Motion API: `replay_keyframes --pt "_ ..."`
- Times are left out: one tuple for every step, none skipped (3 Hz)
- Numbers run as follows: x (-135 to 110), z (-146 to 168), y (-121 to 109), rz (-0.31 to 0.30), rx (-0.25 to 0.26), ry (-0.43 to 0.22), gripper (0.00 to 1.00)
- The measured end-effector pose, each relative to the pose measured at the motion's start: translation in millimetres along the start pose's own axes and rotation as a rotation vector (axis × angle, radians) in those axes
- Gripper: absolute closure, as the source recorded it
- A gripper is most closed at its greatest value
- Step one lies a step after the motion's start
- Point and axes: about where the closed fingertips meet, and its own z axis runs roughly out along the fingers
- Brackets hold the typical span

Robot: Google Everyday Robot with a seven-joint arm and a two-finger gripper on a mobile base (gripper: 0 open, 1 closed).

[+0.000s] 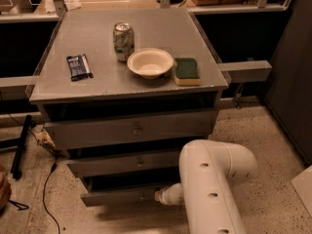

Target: Close bottom drawer

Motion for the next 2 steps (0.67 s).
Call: replay_keyframes --pt "-12.9 8.1 5.5 0.005 0.000 -0.024 1.00" --pt "-12.6 8.4 6.5 0.005 0.000 -0.027 1.00"
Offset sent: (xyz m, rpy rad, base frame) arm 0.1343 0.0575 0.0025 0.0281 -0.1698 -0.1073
